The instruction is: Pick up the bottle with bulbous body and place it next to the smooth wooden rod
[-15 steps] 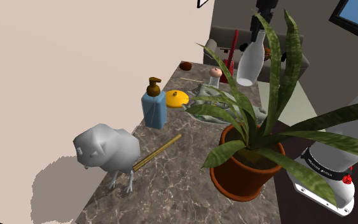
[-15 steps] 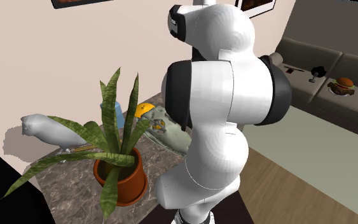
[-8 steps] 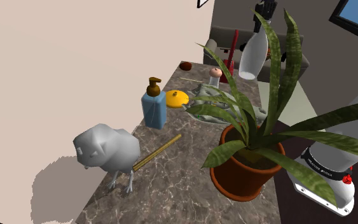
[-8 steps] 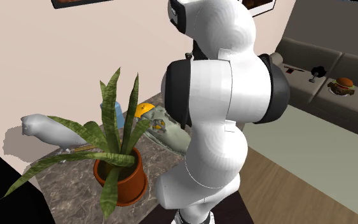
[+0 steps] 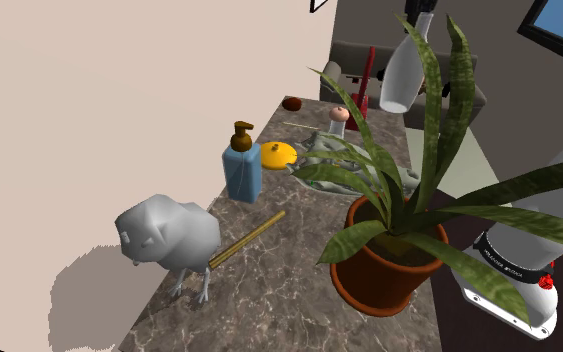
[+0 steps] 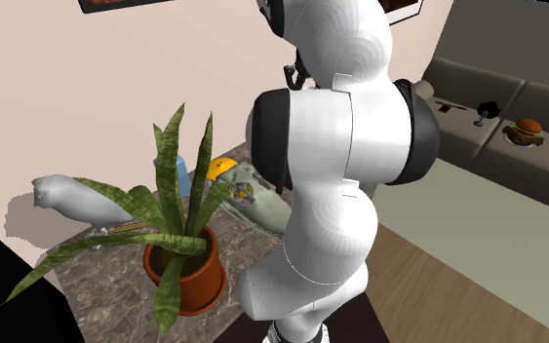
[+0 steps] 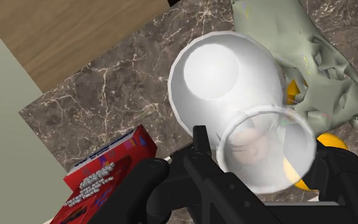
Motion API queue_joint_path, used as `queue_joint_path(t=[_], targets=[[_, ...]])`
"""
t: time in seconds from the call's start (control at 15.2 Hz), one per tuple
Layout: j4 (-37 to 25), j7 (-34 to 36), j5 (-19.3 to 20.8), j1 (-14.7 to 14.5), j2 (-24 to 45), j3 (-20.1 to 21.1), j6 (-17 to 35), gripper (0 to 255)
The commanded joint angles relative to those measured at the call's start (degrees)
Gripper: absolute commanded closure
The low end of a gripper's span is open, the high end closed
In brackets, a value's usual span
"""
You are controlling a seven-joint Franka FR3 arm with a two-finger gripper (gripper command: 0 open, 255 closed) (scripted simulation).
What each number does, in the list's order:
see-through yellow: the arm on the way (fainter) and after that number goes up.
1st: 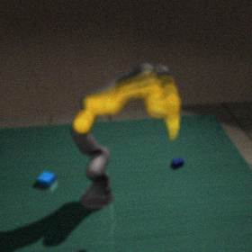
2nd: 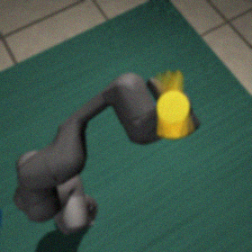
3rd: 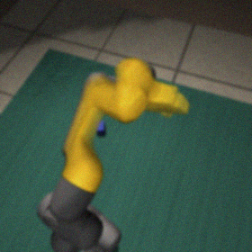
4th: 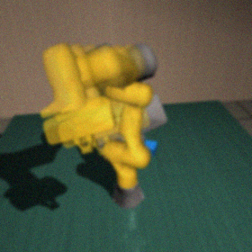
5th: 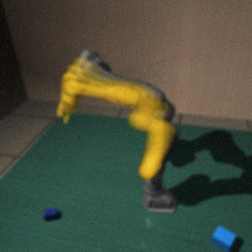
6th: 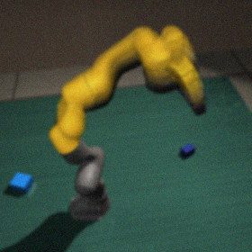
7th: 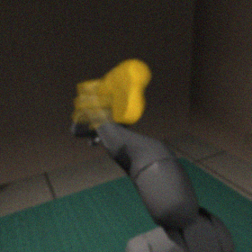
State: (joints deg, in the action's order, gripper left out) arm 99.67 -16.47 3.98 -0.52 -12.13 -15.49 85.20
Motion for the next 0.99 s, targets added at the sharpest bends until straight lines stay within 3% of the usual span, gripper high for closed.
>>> queue_joint_path(t=[0.0,0.92], targets=[[-1.98,-0.13,-0.11,-0.02,0.47,-0.03,-1.52,255],[-19.51,-1.53,-1.38,0.08,6.10,-0.65,-13.58,255]])
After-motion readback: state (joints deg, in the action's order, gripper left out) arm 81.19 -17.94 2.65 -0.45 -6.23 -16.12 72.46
